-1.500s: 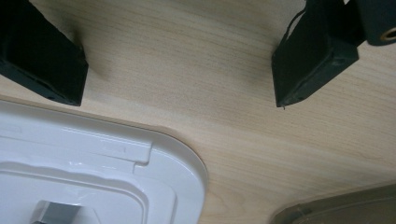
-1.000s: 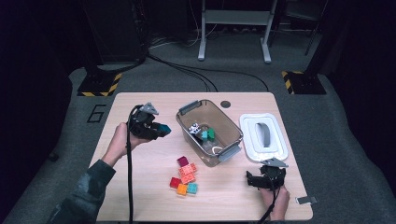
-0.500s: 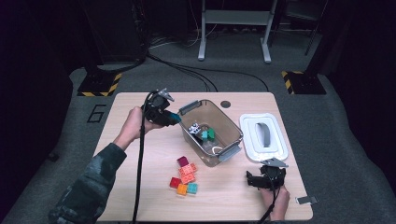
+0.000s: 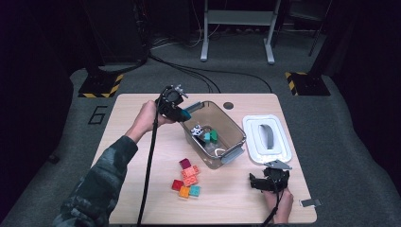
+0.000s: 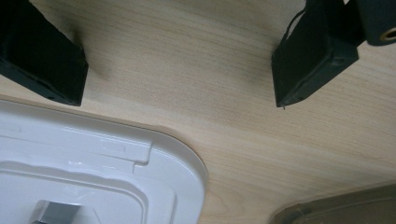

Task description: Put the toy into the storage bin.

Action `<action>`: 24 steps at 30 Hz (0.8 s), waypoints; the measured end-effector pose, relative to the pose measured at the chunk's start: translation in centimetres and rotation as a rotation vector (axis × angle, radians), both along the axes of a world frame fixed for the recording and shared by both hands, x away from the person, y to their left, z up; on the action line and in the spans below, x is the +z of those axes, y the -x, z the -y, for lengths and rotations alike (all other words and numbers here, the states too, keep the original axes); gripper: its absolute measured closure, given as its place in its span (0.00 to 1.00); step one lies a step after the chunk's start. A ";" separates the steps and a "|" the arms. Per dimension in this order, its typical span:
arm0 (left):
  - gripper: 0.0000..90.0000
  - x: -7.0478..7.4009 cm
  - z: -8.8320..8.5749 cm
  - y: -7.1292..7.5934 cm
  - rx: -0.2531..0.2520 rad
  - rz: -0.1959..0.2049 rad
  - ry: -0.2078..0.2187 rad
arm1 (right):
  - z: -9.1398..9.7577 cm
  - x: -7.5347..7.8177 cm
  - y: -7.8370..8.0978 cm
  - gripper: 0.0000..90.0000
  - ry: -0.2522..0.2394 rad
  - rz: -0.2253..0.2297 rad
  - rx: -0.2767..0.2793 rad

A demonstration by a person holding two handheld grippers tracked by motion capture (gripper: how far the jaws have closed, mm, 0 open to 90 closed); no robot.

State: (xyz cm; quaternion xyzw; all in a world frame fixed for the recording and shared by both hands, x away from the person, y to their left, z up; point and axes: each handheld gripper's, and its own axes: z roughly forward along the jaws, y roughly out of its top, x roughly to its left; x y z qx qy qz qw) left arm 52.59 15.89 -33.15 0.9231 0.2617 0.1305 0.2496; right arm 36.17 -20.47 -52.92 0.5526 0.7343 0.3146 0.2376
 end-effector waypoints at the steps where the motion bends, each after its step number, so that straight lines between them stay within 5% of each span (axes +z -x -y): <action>1: 0.65 -0.1 0.2 -0.2 -0.004 -0.014 -0.004 | 0.0 0.0 0.0 0.03 0.000 0.000 0.000; 9: 0.65 -1.3 2.2 -1.6 -0.011 -0.061 -0.098 | 0.0 0.0 0.0 0.03 0.000 0.000 0.000; 24: 0.65 -3.2 3.3 -2.9 0.037 -0.146 -0.143 | 0.0 0.0 0.0 0.03 0.000 0.000 0.001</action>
